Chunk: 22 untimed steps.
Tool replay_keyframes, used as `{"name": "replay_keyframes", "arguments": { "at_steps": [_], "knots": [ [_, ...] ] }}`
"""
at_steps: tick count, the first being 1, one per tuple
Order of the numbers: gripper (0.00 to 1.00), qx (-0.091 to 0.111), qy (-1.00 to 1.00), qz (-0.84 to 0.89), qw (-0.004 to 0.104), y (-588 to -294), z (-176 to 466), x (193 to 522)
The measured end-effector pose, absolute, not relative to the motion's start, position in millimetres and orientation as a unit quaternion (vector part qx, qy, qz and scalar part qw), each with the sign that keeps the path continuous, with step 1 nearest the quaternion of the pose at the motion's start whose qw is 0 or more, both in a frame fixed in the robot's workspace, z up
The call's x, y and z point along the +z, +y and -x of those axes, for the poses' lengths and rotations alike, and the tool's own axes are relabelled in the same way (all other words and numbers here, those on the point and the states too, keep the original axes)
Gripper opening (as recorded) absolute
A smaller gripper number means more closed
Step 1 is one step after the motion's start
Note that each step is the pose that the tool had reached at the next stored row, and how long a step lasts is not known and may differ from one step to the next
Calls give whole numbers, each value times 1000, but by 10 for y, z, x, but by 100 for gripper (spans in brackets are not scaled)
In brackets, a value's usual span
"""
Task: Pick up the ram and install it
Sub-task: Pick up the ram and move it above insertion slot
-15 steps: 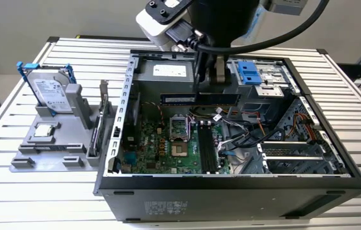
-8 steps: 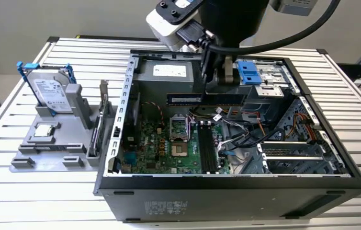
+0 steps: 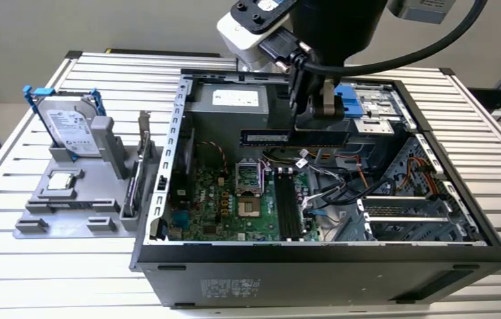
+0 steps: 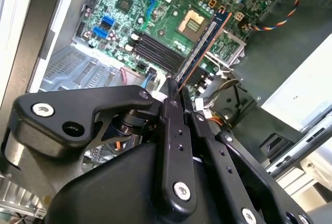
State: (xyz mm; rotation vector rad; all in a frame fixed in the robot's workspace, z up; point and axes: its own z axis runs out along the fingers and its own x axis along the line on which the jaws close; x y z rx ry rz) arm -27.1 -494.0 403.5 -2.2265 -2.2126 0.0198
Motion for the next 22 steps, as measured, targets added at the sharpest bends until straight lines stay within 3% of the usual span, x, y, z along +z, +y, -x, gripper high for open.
{"name": "replay_keyframes", "arguments": {
  "at_steps": [22],
  "knots": [
    [0, 6, -693, 721, 1, -4940, 79, 4035]
  ]
}}
